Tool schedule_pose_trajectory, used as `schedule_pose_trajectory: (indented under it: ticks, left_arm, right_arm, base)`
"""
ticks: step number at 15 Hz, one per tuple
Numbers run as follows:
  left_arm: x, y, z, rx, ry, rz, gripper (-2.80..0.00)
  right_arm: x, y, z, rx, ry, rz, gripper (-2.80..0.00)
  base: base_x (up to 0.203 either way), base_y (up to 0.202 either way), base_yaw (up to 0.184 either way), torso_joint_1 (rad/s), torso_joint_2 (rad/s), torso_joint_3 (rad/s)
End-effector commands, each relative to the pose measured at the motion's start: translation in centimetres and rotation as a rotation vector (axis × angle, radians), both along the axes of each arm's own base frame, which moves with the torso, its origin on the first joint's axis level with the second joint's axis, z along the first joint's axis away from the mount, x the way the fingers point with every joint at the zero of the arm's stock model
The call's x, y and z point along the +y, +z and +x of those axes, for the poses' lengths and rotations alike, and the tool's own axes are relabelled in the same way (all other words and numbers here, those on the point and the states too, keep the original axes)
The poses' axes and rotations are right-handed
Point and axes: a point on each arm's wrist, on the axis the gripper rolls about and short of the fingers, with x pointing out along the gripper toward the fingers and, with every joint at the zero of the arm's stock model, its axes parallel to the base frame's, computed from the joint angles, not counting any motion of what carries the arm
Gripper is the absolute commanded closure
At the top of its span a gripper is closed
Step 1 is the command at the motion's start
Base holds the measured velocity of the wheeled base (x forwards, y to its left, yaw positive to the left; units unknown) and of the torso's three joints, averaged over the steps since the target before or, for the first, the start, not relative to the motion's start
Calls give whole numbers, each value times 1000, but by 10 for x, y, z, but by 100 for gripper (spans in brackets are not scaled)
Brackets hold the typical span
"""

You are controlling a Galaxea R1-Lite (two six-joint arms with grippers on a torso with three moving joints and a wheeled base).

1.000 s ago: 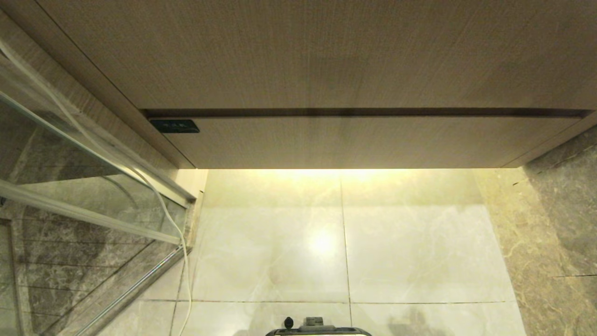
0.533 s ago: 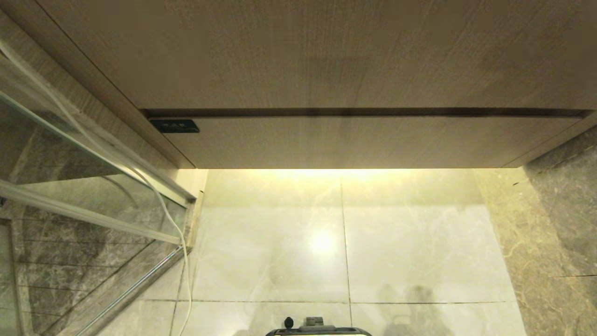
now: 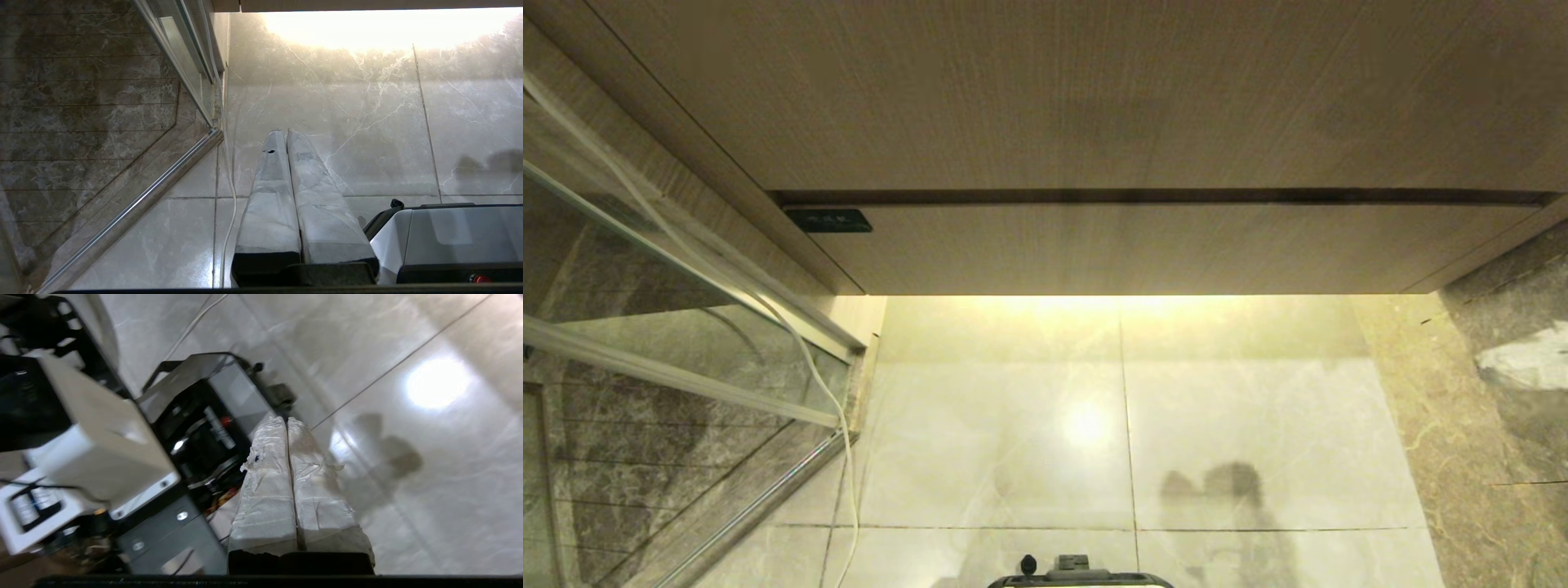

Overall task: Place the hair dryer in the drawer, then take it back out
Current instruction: Pull open the drawer

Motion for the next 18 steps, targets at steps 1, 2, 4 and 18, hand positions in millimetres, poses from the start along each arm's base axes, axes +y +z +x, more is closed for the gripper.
schedule_pose_trajectory:
  ticks: [1, 2, 4, 18]
  left_arm:
    - [0, 0, 0, 0, 1, 0, 0]
    - [0, 0, 0, 0, 0, 0, 0]
    - [0, 0, 0, 0, 1, 0, 0]
    - [0, 0, 0, 0, 1, 0, 0]
  right_arm:
    - [3, -7, 15, -31, 33, -36, 0]
    - [1, -8, 19, -69, 43, -68, 0]
    - [-2, -15, 27, -129, 50, -180, 0]
    - [-1, -37, 83, -371, 125, -409, 0]
  base:
    - [0, 0, 0, 0, 0, 0]
    - [0, 0, 0, 0, 0, 0]
    - [0, 0, 0, 0, 0, 0]
    - [0, 0, 0, 0, 0, 0]
